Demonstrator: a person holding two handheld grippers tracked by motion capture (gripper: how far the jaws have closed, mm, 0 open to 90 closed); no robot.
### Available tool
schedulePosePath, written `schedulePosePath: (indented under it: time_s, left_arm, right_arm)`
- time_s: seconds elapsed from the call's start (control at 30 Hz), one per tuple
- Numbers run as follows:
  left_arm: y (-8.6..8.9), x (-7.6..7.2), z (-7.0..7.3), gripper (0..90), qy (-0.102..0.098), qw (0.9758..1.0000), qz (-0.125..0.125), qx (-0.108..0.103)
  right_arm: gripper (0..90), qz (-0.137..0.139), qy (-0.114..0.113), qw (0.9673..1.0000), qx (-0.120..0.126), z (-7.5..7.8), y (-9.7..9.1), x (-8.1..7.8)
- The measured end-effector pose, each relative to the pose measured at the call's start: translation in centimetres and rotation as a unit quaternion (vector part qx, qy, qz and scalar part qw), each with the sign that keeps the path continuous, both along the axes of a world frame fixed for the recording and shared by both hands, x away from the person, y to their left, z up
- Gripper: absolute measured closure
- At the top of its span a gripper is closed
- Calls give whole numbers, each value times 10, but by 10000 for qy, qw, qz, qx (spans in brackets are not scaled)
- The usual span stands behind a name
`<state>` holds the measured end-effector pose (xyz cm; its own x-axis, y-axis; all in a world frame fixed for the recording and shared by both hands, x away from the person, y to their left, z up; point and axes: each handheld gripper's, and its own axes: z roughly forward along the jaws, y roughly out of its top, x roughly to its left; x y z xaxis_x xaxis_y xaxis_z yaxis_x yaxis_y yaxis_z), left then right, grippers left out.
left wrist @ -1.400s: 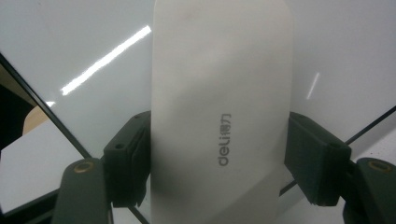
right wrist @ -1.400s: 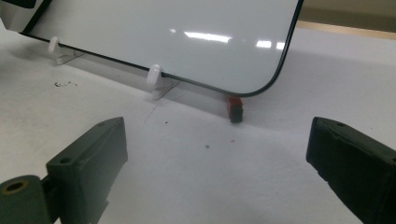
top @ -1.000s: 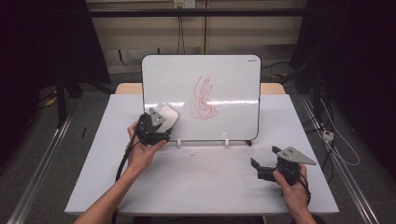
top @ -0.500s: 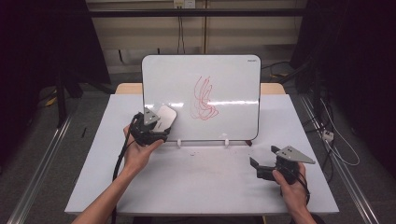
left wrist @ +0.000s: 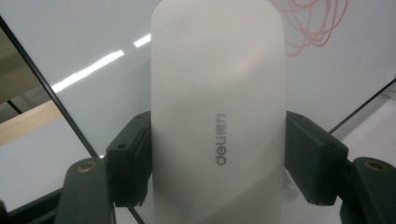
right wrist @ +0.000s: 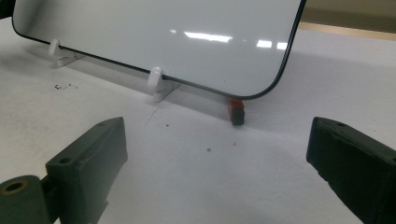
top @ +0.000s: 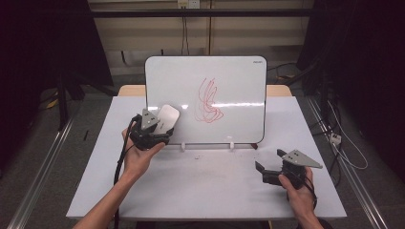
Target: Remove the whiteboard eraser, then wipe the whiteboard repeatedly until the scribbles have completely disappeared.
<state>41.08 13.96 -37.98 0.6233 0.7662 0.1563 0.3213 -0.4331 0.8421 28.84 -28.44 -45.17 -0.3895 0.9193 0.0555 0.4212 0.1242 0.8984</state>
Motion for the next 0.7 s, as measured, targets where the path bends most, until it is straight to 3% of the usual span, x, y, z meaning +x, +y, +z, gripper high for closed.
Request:
schedulePosePath:
  time_s: [0.5, 0.7]
  left_arm:
    - [0, -8, 17, 311, -251, 9993, -69, -280]
    - [-2, -10, 18, 311, -232, 9988, -110, -419]
  right_arm:
    - [54, -19, -6, 10000, 34, 0, -1, 0]
    - [54, -17, 6, 10000, 30, 0, 2, 3]
